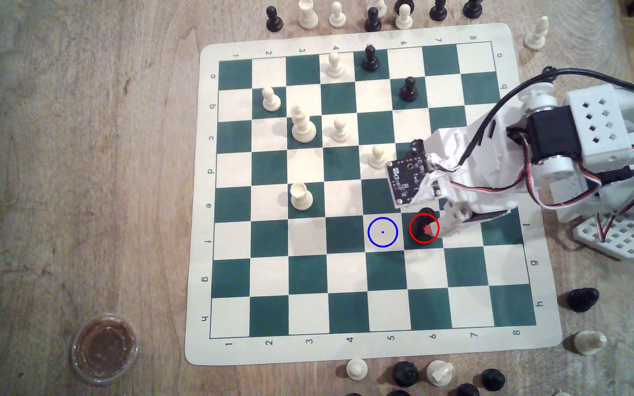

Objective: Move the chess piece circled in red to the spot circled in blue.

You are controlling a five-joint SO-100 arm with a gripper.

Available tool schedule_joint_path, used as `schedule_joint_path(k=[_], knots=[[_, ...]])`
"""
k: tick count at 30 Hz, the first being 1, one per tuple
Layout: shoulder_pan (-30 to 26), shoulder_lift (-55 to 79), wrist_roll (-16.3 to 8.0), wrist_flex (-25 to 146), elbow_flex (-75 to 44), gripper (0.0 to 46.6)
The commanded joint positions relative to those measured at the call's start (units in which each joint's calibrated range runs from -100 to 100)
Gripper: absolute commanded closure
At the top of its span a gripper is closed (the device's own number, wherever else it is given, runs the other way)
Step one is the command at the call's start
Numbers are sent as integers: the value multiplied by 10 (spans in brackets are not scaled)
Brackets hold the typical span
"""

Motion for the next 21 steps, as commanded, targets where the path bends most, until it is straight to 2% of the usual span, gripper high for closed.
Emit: schedule_joint_path(k=[1, 13, 18, 21], knots=[[-7, 2, -2, -8, -4, 336], [-22, -11, -10, -8, -3, 346], [-21, -9, -11, -13, -3, 379], [-24, -9, -13, -14, -3, 424]])
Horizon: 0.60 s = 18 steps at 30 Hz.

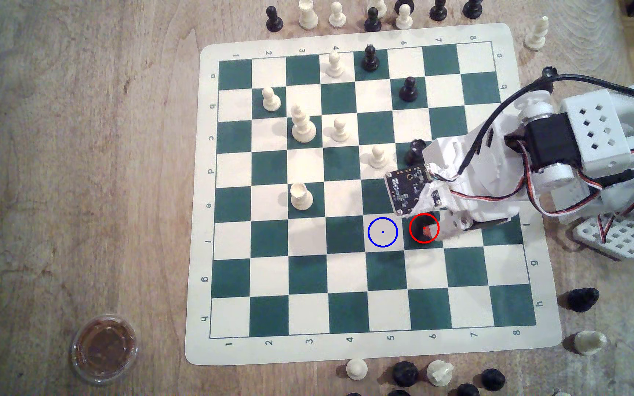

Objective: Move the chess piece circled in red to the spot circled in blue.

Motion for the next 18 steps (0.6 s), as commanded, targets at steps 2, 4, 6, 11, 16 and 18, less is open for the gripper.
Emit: schedule_joint_path(k=[2, 4, 6, 11, 16, 18], knots=[[-3, -11, -6, -11, -1, 464], [-2, -11, -6, -11, -1, 464], [0, -13, -7, -10, 1, 464], [12, -53, -8, 21, -12, 464], [17, -89, -17, 75, -55, 464], [17, -102, -17, 94, -73, 464]])
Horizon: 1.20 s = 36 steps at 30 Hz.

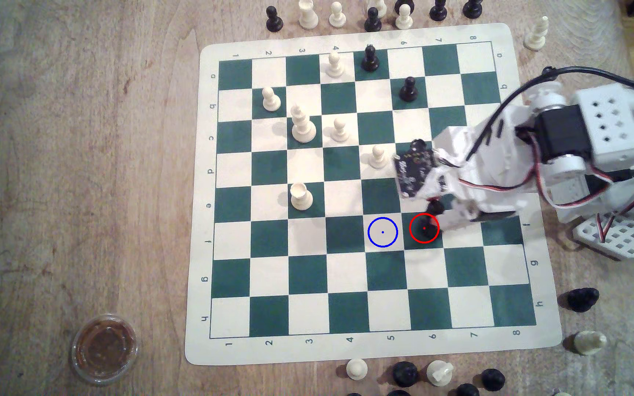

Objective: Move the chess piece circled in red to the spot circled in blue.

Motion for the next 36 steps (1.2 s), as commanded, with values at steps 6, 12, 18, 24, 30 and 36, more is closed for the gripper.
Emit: schedule_joint_path(k=[6, 12, 18, 24, 30, 36], knots=[[-2, 34, -4, 18, -173, 464], [-3, 138, -4, -38, -213, 464], [2, 217, -5, -102, -220, 464], [5, 244, -5, -124, -220, 464], [6, 253, -4, -144, -219, 464], [13, 263, -1, -145, -211, 464]])
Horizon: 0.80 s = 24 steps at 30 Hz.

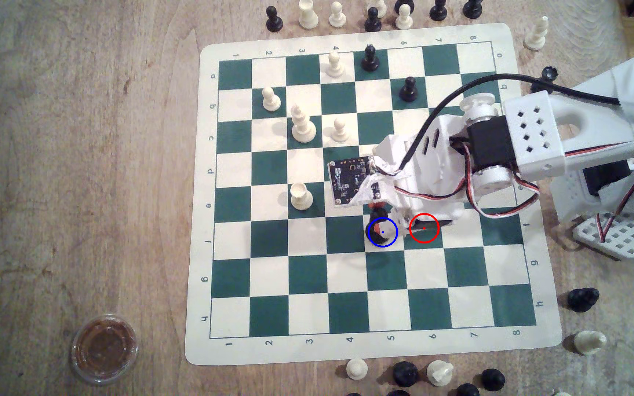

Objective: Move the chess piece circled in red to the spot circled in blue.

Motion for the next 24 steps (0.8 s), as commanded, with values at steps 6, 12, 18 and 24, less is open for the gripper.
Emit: schedule_joint_path(k=[6, 12, 18, 24], knots=[[10, -1, 4, 5, -47, 427], [10, -3, 4, 11, -47, 317], [9, -39, 0, 37, -47, 270], [10, -113, -4, 100, -43, 226]])
